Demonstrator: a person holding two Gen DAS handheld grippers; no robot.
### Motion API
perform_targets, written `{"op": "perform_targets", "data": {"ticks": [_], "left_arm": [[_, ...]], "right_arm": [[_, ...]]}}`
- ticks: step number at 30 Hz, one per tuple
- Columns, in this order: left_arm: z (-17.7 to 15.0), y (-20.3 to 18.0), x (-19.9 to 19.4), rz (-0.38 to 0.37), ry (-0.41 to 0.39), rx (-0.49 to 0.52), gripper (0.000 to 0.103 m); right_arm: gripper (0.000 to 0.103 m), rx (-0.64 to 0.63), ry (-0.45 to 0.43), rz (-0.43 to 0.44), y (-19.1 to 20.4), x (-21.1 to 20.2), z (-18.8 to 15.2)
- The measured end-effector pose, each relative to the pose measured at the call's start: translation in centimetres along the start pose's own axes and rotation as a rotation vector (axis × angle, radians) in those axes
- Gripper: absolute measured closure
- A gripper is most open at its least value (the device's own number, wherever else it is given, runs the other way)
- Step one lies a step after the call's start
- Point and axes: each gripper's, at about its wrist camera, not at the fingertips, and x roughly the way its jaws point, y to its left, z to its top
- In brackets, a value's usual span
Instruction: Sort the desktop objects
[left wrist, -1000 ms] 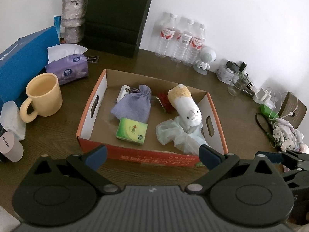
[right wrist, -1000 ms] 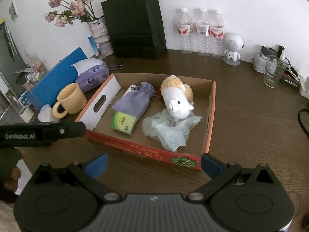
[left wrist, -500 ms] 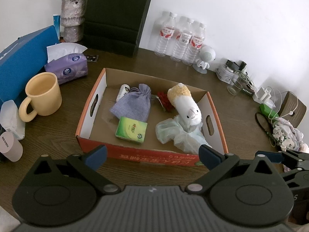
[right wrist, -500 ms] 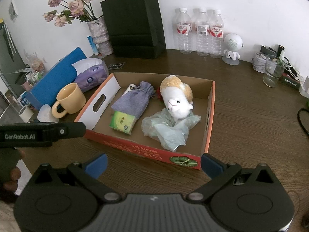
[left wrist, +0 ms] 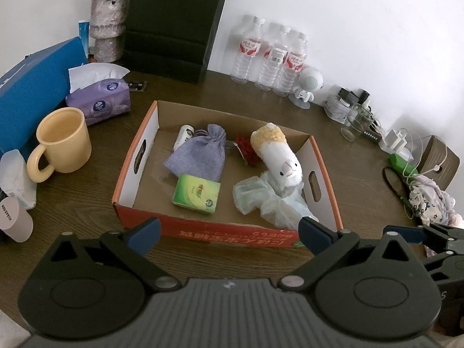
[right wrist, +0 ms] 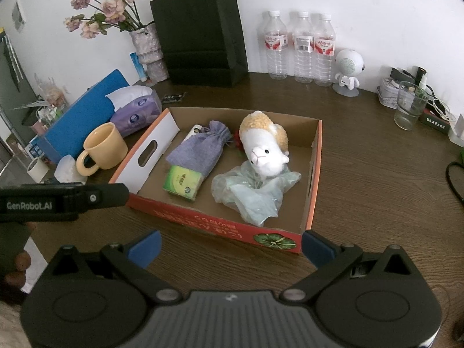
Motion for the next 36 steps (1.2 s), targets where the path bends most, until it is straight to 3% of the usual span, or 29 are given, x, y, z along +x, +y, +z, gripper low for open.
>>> {"op": "perform_targets", "data": {"ticks": [23, 36], "left_arm": [[0.10, -0.06, 0.36, -0.038, 0.005, 0.003, 0.000], [0.10, -0.10, 0.72, -0.010, 0.022, 0.006, 0.000]], "right_arm": [[0.000, -0.002, 0.012, 0.002, -0.10, 0.42, 0.16], [0.000, -0.002, 0.022, 0.001, -0.11, 0.70, 0.16]]}}
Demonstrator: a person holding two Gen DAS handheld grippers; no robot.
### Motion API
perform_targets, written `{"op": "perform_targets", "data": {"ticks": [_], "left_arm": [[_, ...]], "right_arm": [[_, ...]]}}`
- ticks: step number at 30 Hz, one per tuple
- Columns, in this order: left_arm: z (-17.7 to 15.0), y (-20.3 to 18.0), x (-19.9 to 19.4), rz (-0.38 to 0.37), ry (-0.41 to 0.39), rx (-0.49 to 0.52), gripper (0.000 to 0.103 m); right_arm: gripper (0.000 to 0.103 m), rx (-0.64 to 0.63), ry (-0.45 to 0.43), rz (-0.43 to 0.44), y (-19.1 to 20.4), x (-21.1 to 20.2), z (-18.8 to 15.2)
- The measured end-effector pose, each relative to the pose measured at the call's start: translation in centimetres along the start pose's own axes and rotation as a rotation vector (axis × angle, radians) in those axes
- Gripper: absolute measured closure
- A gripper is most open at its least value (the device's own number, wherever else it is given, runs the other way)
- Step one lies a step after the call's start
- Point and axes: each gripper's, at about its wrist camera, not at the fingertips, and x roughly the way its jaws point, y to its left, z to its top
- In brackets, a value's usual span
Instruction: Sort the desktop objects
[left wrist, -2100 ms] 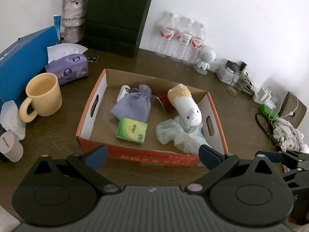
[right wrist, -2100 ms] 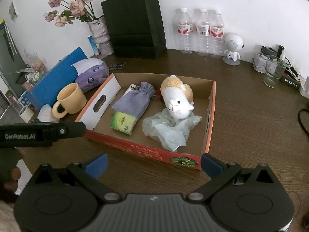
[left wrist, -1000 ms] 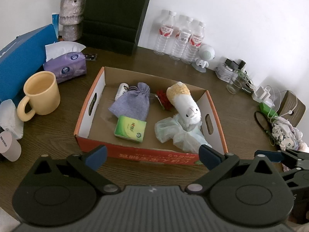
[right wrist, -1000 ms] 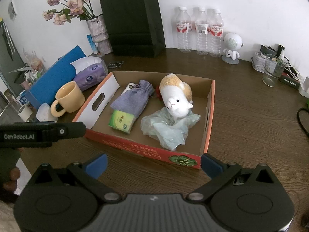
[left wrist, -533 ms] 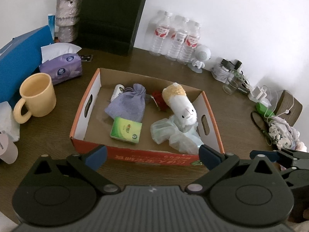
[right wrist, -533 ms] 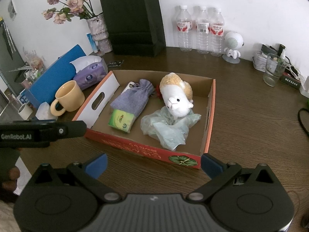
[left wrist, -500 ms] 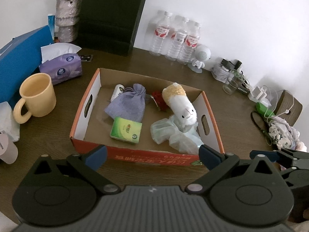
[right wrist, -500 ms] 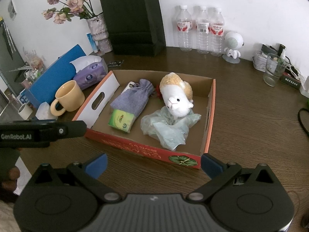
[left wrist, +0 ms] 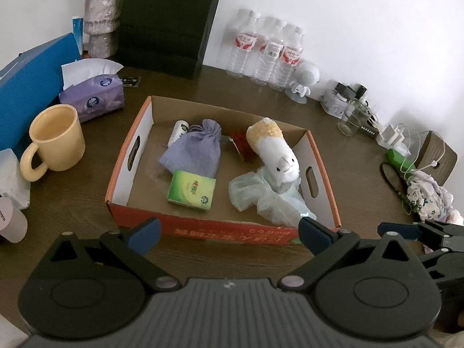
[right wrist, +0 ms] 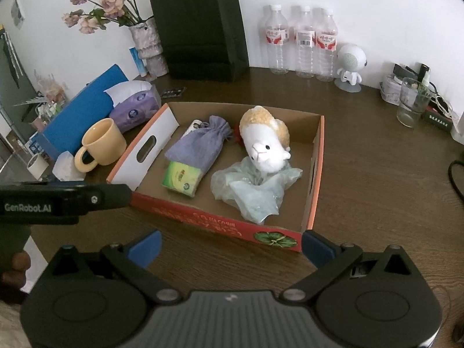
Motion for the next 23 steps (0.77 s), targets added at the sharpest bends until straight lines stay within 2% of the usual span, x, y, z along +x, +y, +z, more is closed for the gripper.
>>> {"op": "perform_targets", "data": {"ticks": [23], "left_arm": [[-0.04, 0.73, 0.42, -0.003, 0.012, -0.038, 0.000]], "right_arm": [[0.000, 0.003, 0.016, -0.002, 0.06, 0.48, -0.01]]}}
